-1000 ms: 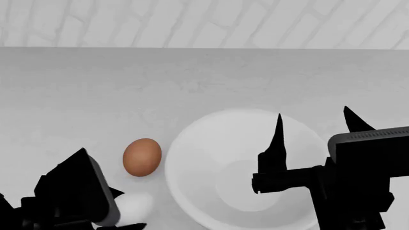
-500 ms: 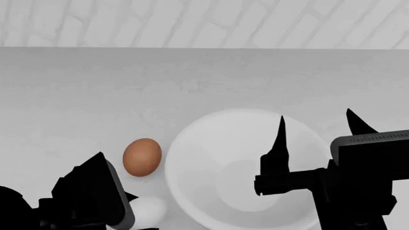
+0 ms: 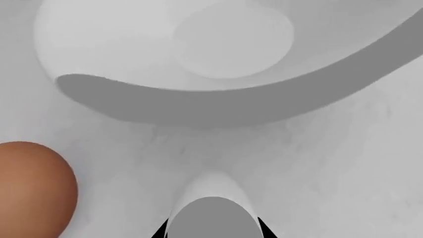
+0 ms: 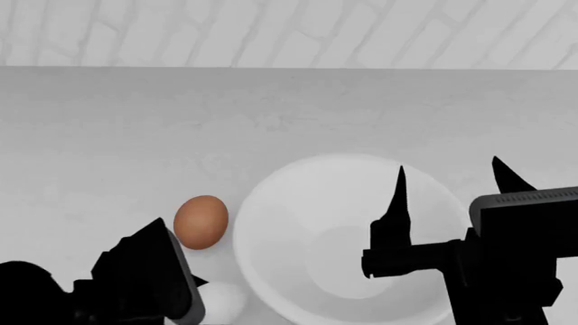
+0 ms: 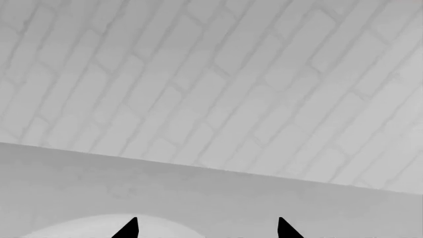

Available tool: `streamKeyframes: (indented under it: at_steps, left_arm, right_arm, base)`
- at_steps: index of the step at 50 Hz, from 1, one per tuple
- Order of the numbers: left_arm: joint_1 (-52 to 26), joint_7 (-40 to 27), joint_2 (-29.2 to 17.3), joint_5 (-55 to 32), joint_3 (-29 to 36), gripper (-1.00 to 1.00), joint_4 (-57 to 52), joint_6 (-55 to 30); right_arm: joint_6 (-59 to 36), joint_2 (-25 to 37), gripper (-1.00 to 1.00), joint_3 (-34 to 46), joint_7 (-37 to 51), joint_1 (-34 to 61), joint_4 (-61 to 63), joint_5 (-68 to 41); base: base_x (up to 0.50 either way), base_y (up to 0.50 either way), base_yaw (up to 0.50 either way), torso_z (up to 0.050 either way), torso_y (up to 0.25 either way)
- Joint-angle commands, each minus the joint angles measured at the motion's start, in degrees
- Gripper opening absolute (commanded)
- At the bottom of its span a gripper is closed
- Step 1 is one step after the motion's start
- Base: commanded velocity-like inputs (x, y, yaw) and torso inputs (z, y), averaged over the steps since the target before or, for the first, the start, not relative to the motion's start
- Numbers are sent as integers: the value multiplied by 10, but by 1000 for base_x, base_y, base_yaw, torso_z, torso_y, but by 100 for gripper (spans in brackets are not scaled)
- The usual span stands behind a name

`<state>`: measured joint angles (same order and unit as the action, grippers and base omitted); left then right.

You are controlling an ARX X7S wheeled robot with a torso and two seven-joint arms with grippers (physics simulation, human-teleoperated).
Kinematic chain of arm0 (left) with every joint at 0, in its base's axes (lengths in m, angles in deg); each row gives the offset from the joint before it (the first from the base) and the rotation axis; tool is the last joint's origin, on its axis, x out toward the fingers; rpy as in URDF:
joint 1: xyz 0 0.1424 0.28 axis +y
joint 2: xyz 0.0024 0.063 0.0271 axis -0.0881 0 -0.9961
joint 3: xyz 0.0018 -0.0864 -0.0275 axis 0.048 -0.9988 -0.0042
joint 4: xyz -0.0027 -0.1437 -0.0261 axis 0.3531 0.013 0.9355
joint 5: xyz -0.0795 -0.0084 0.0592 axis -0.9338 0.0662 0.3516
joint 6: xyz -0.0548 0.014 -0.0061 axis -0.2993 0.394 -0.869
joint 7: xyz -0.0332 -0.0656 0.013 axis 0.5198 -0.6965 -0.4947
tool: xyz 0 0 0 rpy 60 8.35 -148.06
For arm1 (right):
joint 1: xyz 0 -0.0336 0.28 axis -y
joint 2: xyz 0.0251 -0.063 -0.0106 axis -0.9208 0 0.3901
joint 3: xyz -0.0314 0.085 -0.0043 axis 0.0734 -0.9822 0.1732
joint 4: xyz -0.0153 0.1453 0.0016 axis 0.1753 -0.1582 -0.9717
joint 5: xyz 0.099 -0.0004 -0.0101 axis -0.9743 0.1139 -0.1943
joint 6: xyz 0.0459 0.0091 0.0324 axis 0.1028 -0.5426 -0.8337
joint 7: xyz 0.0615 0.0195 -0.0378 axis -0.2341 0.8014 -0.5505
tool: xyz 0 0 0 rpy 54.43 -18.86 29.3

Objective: Place the eggs and milk next to the bowl.

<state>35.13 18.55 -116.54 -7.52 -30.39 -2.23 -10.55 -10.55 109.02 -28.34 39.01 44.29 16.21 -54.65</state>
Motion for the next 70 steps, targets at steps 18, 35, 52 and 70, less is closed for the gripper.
streamKeyframes:
  at_steps: [18, 35, 52, 70]
  left_arm:
    - [3, 11, 20, -5, 15, -100, 38, 11]
    - [1, 11, 24, -1, 18, 100, 49, 20]
    - [-1, 5, 13, -13, 11, 100, 23, 6]
    - [-9, -9, -5, -38, -20, 100, -13, -17]
  right_arm:
    - [-1, -2, 100, -8, -3, -4, 0, 3]
    - [4, -1, 100, -7, -2, -5, -4, 4]
    - [9, -1, 100, -8, -2, -9, -7, 3]
    - [8, 1, 100, -7, 1, -8, -1, 0]
  base:
    - [1, -1, -1, 0, 0]
    - [1, -1, -2, 0, 0]
    - [0, -1, -2, 0, 0]
    - [0, 0, 0, 0, 0]
